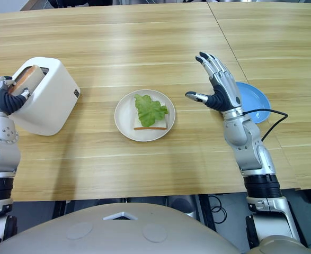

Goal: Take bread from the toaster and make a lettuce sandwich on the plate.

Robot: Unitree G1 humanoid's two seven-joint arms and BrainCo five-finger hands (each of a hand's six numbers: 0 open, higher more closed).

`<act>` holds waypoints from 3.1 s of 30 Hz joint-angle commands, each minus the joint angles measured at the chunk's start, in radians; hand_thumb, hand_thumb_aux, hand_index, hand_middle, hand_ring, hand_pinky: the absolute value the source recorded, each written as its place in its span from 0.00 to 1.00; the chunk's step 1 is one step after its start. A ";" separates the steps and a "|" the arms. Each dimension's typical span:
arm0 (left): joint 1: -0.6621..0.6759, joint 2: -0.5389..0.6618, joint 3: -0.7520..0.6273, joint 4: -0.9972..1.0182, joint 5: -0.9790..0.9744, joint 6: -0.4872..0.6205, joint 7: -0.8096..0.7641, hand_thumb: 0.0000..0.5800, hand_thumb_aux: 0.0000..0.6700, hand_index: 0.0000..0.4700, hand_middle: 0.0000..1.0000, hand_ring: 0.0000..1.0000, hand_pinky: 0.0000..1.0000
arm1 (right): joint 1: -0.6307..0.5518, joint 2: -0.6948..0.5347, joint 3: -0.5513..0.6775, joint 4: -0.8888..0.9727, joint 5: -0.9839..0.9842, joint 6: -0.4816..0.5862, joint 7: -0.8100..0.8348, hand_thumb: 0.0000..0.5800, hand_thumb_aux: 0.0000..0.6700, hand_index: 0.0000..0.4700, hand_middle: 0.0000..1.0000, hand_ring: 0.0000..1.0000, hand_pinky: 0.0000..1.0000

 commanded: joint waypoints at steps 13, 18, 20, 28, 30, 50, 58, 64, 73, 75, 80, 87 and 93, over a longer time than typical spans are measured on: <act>-0.071 -0.108 0.134 -0.377 -0.206 -0.186 0.162 1.00 1.00 0.98 1.00 1.00 1.00 | 0.037 0.006 -0.023 0.005 -0.014 0.006 -0.012 0.00 0.00 0.00 0.00 0.00 0.00; -0.163 -0.188 0.034 -0.425 -0.338 -0.185 0.062 1.00 1.00 0.98 1.00 1.00 1.00 | 0.037 0.014 -0.024 0.030 -0.007 0.003 -0.017 0.00 0.00 0.00 0.00 0.00 0.00; -0.193 -0.258 -0.068 -0.390 -0.389 -0.181 0.014 1.00 1.00 0.98 1.00 1.00 1.00 | 0.043 0.014 -0.035 0.040 0.002 0.004 -0.020 0.00 0.00 0.00 0.00 0.00 0.00; -0.262 -0.503 -0.322 0.205 -0.664 -0.285 -0.307 1.00 1.00 0.98 1.00 1.00 1.00 | 0.046 -0.002 -0.037 0.106 -0.012 -0.007 -0.047 0.00 0.00 0.00 0.00 0.00 0.00; -0.288 -0.523 -0.361 0.337 -0.653 -0.330 -0.335 1.00 1.00 0.98 1.00 1.00 1.00 | 0.039 -0.002 -0.033 0.122 -0.004 -0.012 -0.045 0.00 0.00 0.00 0.00 0.00 0.00; -0.564 -0.496 -0.420 0.971 -0.552 -0.526 -0.293 1.00 1.00 0.98 1.00 1.00 1.00 | 0.033 0.002 0.042 0.125 -0.067 -0.021 -0.031 0.00 0.00 0.00 0.00 0.00 0.00; -0.518 -0.535 -0.358 0.894 -0.683 -0.491 -0.464 1.00 1.00 0.98 1.00 1.00 1.00 | 0.018 0.001 0.112 0.133 -0.124 -0.028 -0.021 0.00 0.00 0.00 0.00 0.00 0.00; -0.529 -0.536 -0.382 0.976 -0.664 -0.395 -0.511 1.00 1.00 0.98 1.00 1.00 1.00 | 0.003 -0.016 0.181 0.128 -0.216 -0.030 -0.001 0.00 0.00 0.00 0.00 0.00 0.00; -0.545 -0.517 -0.371 1.028 -0.641 -0.345 -0.455 1.00 1.00 0.98 1.00 1.00 1.00 | -0.056 -0.033 0.382 0.165 -0.447 -0.035 0.010 0.00 0.00 0.00 0.00 0.00 0.00; -0.549 -0.512 -0.365 1.031 -0.644 -0.338 -0.449 1.00 1.00 0.98 1.00 1.00 1.00 | -0.074 -0.030 0.413 0.186 -0.476 -0.030 0.007 0.00 0.00 0.00 0.00 0.00 0.00; -0.555 -0.513 -0.347 1.047 -0.655 -0.308 -0.446 1.00 1.00 0.98 1.00 1.00 1.00 | -0.112 -0.022 0.484 0.241 -0.534 -0.024 0.002 0.00 0.00 0.00 0.00 0.00 0.00; -0.543 -0.508 -0.340 1.032 -0.645 -0.273 -0.421 1.00 1.00 0.98 1.00 1.00 1.00 | -0.177 0.002 0.576 0.370 -0.581 -0.016 0.012 0.00 0.00 0.00 0.00 0.00 0.00; -0.528 -0.507 -0.365 0.994 -0.620 -0.266 -0.408 1.00 1.00 0.98 1.00 1.00 1.00 | -0.233 0.040 0.654 0.534 -0.586 -0.003 0.073 0.00 0.00 0.00 0.00 0.00 0.00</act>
